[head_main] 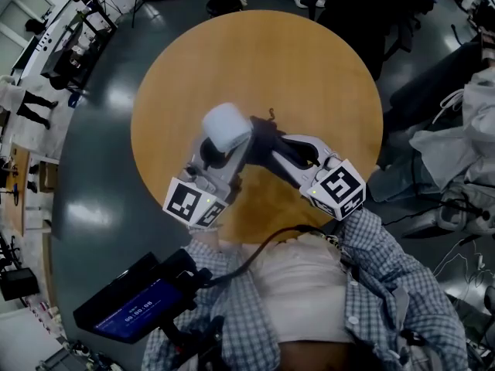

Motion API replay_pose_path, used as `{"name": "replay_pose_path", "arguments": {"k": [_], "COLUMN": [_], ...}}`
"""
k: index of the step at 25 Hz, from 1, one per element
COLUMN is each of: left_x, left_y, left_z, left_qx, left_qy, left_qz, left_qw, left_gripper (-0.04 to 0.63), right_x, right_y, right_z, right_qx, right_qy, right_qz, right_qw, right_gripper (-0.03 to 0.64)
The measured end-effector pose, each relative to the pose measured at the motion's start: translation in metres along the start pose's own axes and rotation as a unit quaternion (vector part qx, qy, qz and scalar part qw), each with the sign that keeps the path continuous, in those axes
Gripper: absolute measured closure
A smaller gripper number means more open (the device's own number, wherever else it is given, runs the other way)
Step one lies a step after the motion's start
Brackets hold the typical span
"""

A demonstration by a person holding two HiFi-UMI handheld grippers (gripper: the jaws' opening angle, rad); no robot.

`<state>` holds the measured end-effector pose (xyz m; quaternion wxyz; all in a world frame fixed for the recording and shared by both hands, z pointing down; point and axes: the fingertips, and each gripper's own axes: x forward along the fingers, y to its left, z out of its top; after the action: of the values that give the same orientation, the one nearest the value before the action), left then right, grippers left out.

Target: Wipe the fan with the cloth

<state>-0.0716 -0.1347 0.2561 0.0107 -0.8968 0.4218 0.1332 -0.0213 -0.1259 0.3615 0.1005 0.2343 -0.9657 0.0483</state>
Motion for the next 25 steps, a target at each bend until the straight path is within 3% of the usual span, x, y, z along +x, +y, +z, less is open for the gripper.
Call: {"name": "replay_pose_path", "arguments": {"k": [4, 8, 12, 15, 17, 19, 22, 25], "left_x": [-0.002, -0.002, -0.001, 0.001, 0.003, 0.006, 0.003, -0.002], "left_y": [-0.004, -0.007, -0.009, -0.015, -0.021, -0.024, -0.022, -0.020], "left_z": [-0.004, -0.003, -0.003, -0.004, -0.004, -0.001, -0.002, 0.000], "left_qx": [-0.001, 0.003, 0.004, 0.005, 0.007, 0.012, 0.016, 0.008], "left_qy": [0.010, 0.013, 0.015, 0.018, 0.020, 0.022, 0.024, 0.008], "left_qz": [-0.014, -0.026, -0.036, -0.043, -0.051, -0.058, -0.061, -0.056], "left_qw": [0.9999, 0.9996, 0.9992, 0.9989, 0.9985, 0.9980, 0.9977, 0.9984], "left_gripper": [0.448, 0.448, 0.448, 0.448, 0.448, 0.448, 0.448, 0.448], "right_x": [-0.008, -0.024, -0.015, 0.007, 0.024, 0.041, 0.060, 0.070], "right_y": [-0.023, -0.052, -0.041, -0.013, 0.007, 0.011, -0.009, -0.028], "right_z": [-0.018, 0.067, 0.181, 0.224, 0.225, 0.212, 0.182, 0.132], "right_qx": [0.013, -0.009, -0.038, -0.033, -0.027, -0.016, 0.021, 0.025], "right_qy": [0.044, -0.027, -0.121, -0.145, -0.128, -0.097, -0.064, -0.016], "right_qz": [-0.018, -0.024, 0.042, 0.124, 0.179, 0.205, 0.185, 0.147], "right_qw": [0.999, 0.999, 0.991, 0.981, 0.975, 0.974, 0.980, 0.989], "right_gripper": [0.526, 0.526, 0.526, 0.526, 0.526, 0.526, 0.526, 0.526]}}
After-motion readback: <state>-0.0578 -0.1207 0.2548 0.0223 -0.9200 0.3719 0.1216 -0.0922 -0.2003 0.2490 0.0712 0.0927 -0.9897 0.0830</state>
